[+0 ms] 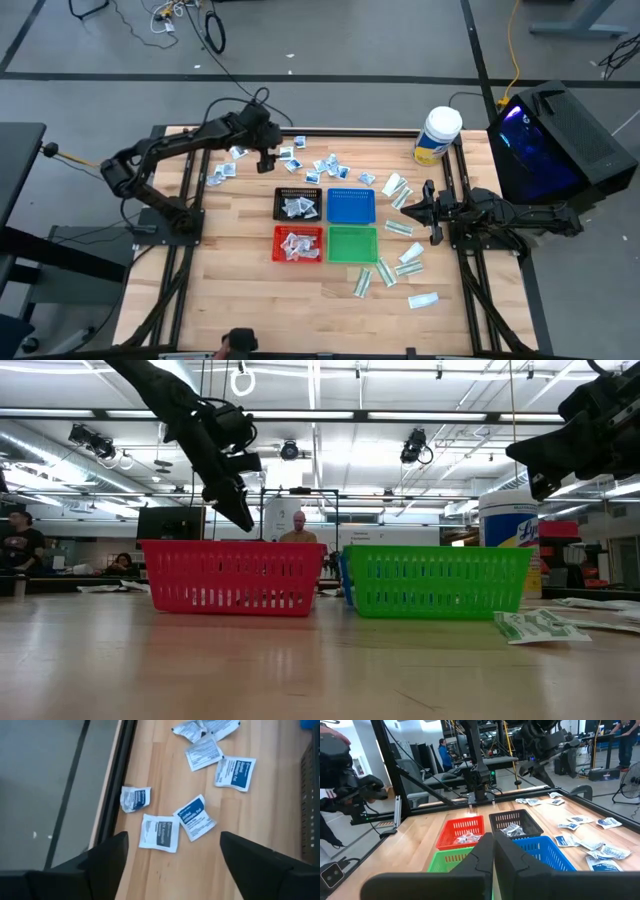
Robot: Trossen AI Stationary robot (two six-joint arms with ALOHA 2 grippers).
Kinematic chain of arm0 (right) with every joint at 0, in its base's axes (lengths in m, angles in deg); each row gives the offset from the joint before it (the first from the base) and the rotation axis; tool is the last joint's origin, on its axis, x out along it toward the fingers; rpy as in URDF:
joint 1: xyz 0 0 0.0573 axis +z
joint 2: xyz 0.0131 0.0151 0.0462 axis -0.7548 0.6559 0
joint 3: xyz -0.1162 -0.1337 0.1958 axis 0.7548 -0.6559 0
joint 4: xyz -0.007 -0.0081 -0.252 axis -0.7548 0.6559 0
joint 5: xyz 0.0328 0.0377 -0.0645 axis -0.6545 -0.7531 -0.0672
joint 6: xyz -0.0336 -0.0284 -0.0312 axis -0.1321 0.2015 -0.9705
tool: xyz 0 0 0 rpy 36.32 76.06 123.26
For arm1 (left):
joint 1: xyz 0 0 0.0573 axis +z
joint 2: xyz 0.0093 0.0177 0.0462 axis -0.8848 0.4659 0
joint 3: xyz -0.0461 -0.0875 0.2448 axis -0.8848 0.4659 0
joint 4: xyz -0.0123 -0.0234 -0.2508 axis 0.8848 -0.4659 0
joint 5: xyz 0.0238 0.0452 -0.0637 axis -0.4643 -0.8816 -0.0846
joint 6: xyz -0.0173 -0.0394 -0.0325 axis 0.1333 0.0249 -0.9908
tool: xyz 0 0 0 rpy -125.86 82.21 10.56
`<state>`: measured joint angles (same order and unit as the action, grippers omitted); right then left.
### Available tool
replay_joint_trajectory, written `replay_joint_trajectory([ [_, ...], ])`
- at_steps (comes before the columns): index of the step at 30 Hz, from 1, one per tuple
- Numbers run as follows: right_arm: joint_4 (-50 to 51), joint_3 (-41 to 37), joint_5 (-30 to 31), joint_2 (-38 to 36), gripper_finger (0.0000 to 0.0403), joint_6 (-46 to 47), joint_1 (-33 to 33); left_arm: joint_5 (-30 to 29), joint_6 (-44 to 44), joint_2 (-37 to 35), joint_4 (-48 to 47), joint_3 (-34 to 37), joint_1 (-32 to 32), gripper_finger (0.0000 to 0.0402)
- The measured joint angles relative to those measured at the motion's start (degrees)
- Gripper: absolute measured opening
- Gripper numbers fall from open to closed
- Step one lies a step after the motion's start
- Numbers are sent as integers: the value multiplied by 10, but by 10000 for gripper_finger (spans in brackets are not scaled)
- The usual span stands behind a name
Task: Pick & Place First Aid Supplies
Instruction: Put the gray towelette pack into the black bin
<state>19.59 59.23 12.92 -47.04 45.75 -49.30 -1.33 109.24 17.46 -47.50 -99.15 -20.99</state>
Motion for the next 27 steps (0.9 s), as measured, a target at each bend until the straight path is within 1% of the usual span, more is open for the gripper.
replay_joint_trajectory([
  [6, 0, 0, 0, 0, 18, 0, 0, 1, -27, 40, -86, -76, 15, 371],
  [11, 0, 0, 0, 0, 18, 0, 0, 16, -41, 77, -134, -129, 35, 392],
  [17, 0, 0, 0, 0, 18, 0, 0, 42, -11, 119, -158, -166, 46, 396],
  [23, 0, 0, 0, 0, 18, 0, 0, 50, 46, 154, -165, -169, 58, 397],
  [27, 0, 0, 0, 0, 18, 0, 0, 49, 53, 176, -164, -169, 65, 397],
])
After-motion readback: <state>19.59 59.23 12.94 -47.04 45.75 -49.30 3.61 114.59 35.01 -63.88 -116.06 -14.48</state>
